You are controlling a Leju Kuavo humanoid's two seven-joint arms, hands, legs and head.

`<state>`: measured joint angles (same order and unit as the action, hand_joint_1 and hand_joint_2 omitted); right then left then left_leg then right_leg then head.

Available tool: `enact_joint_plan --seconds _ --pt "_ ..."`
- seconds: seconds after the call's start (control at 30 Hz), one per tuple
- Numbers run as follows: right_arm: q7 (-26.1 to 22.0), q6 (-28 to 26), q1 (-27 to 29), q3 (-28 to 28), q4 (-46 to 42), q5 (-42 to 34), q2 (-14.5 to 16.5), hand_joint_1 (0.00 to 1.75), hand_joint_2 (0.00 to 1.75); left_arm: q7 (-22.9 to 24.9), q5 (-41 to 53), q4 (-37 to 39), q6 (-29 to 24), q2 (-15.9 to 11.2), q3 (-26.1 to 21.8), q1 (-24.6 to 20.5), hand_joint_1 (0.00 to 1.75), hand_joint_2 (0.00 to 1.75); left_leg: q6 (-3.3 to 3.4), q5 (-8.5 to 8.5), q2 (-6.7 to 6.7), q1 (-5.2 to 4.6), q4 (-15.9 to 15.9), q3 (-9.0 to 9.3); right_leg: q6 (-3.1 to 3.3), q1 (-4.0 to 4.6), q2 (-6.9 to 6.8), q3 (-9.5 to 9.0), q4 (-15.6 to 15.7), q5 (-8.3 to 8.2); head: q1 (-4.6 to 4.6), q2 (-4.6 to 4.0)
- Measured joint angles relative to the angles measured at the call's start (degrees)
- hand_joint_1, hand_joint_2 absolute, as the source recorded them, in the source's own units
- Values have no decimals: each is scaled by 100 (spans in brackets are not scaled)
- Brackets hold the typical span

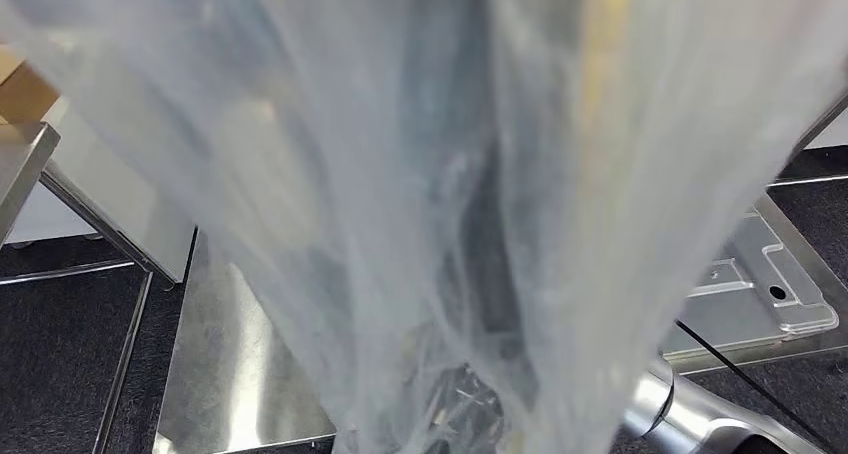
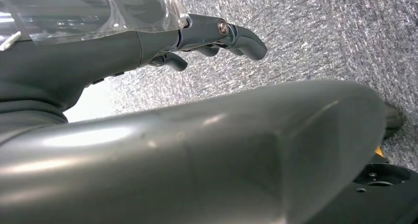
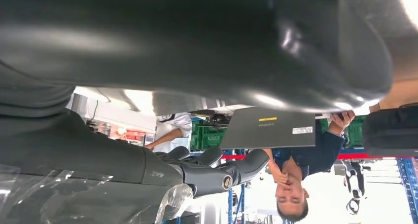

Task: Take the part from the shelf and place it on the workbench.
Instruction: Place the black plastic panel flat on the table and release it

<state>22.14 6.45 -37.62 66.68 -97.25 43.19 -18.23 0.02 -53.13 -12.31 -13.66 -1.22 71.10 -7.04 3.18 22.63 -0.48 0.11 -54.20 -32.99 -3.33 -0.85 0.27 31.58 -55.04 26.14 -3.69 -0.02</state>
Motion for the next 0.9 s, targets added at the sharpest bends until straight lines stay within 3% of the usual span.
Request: enact_joint_plan --seconds 0.07,0.13,0.17,0.2,0.23,0.3,0.33,0.37,0.47,0.5,0.53,0.6,0.67,0.7,0.73,0.83,0.9 --pt "1 0 2 -10 -5 2 -15 0 0 0 0 0 0 7 0 -7 0 0 36 -51 14 41 75 42 -34 -4 0 213 -522 344 16 0" --pt "1 1 21 -13 -8 2 -30 0 0 0 0 0 0 7 0 -14 0 0 46 -60 17 51 81 39 -79 -27 -1 568 -1333 711 26 0" --pt "2 1 38 -13 -8 2 -38 0 0 0 0 0 0 8 0 -14 0 0 42 -62 17 58 80 36 -104 -47 -1 678 -1583 769 26 0" --pt "2 2 50 -13 -8 2 -45 0 0 0 0 0 0 10 0 -13 0 0 31 -65 15 73 78 33 -132 -70 -2 680 -1604 705 26 0" --pt "2 2 56 -13 -8 2 -51 0 0 0 0 0 0 14 0 -11 0 0 12 -66 12 95 71 32 -162 -96 -4 573 -1403 551 26 0" --pt "2 2 58 -15 -9 2 -56 0 0 0 0 1 0 12 0 -11 0 0 -74 -54 4 138 28 19 -243 -151 -2 108 -541 173 38 0" --pt "2 3 62 -16 -12 2 -57 0 0 0 0 1 0 9 1 -16 0 0 -127 -46 -2 146 3 5 -245 -158 21 -50 -244 48 50 0" --pt "3 6 62 -17 -17 2 -58 0 0 0 0 1 0 4 1 -21 0 0 -181 -44 -8 138 -28 -13 -222 -162 39 -149 -41 -2 60 0" --pt "10 12 65 -22 -29 3 -59 0 0 0 0 0 0 3 1 -26 0 0 -295 -82 -16 139 -68 -77 -31 -147 65 -56 -61 -5 67 0" --pt "11 13 67 -23 -31 3 -59 0 0 0 0 0 0 3 1 -22 0 0 -318 -23 -9 155 -128 -117 30 -143 61 -17 -71 -33 66 0" --pt "11 13 66 -25 -34 3 -59 0 0 -1 0 0 1 3 2 -17 0 0 -331 114 0 167 -283 -184 86 -137 57 18 -67 -64 66 0" --pt "12 13 67 -26 -41 4 -59 0 0 -2 0 0 2 4 2 -18 0 0 -337 610 12 160 -989 -444 175 -104 45 104 -65 -133 62 0" --pt "13 14 71 -26 -43 3 -60 0 0 -2 0 0 3 4 2 -25 0 0 -318 995 12 137 -1738 -674 222 -45 36 200 -67 -201 61 0" --pt "13 15 72 -26 -43 3 -60 0 0 -2 0 0 3 4 2 -25 0 0 -288 1021 12 118 -1829 -650 235 -11 34 245 -68 -236 61 0" --pt "14 15 73 -26 -43 3 -61 0 0 -2 0 0 3 4 2 -25 0 0 -242 951 12 90 -1690 -514 244 23 34 284 -68 -268 61 0" --pt "17 15 71 -27 -45 4 -62 0 0 -4 1 2 3 -19 2 -48 0 0 32 602 28 -61 -440 290 239 84 19 349 -58 -357 73 0" --pt "22 15 74 -33 -47 3 -70 0 0 -8 3 2 2 -32 2 -72 0 0 154 485 56 -169 -15 519 192 41 -3 357 -34 -418 74 0"
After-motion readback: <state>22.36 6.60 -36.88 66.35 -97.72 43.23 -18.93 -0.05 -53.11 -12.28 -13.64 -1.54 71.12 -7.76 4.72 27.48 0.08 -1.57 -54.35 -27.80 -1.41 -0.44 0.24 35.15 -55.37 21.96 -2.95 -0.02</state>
